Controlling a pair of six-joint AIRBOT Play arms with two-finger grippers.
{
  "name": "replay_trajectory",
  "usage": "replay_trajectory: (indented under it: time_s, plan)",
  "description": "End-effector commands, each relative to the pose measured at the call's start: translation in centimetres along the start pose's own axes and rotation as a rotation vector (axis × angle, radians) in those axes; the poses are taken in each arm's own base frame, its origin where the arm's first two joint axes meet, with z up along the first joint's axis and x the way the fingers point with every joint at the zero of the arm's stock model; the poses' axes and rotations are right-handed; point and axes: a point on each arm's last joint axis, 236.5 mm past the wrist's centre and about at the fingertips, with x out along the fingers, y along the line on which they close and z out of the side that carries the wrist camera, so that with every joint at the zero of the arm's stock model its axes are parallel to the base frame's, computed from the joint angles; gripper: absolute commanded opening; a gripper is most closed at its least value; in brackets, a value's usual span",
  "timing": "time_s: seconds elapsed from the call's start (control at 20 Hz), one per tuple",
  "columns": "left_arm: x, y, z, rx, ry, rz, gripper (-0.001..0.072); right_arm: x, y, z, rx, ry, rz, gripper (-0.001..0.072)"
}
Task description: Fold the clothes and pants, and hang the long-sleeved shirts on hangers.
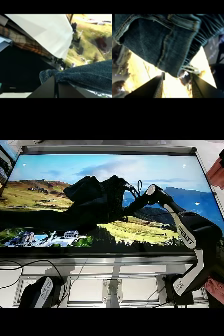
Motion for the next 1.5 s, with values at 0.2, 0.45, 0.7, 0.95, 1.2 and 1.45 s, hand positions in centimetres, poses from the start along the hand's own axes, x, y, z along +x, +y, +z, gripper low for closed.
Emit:
replay_trajectory:
  time_s: [0.2, 0.45, 0.7, 0.95, 1.2, 1.45]
  plan:
    - [0.4, -0.4, -0.4, 0.003, 0.02, -0.011, 0.0023, 0.7, -0.3, 1.2, -0.085, -0.026, -0.042, 0.0383]
    - [0.6, -0.8, -0.6, 0.001, 0.036, -0.023, 0.0023, 3.0, 1.6, 0.4, -0.071, 0.011, 0.032, 0.0375]
    - [1.2, -1.3, -1.2, 0.01, 0.07, -0.036, 0.0023, 4.6, 5.9, 0.9, -0.091, 0.068, 0.101, 0.0013]
    - [1.0, -2.9, -1.2, -0.033, 0.071, -0.101, 0.0024, -4.1, 5.7, 5.3, -0.061, 0.049, 0.068, 0.0013]
    - [0.5, -5.6, -0.4, -0.079, 0.051, -0.204, 0.0023, -22.1, 2.0, 8.2, 0.05, -0.157, -0.169, 0.0013]
    - [0.5, -6.5, 0.7, -0.114, 0.03, -0.253, 0.0023, -36.8, -2.6, 1.8, 0.283, -0.33, -0.392, 0.0013]
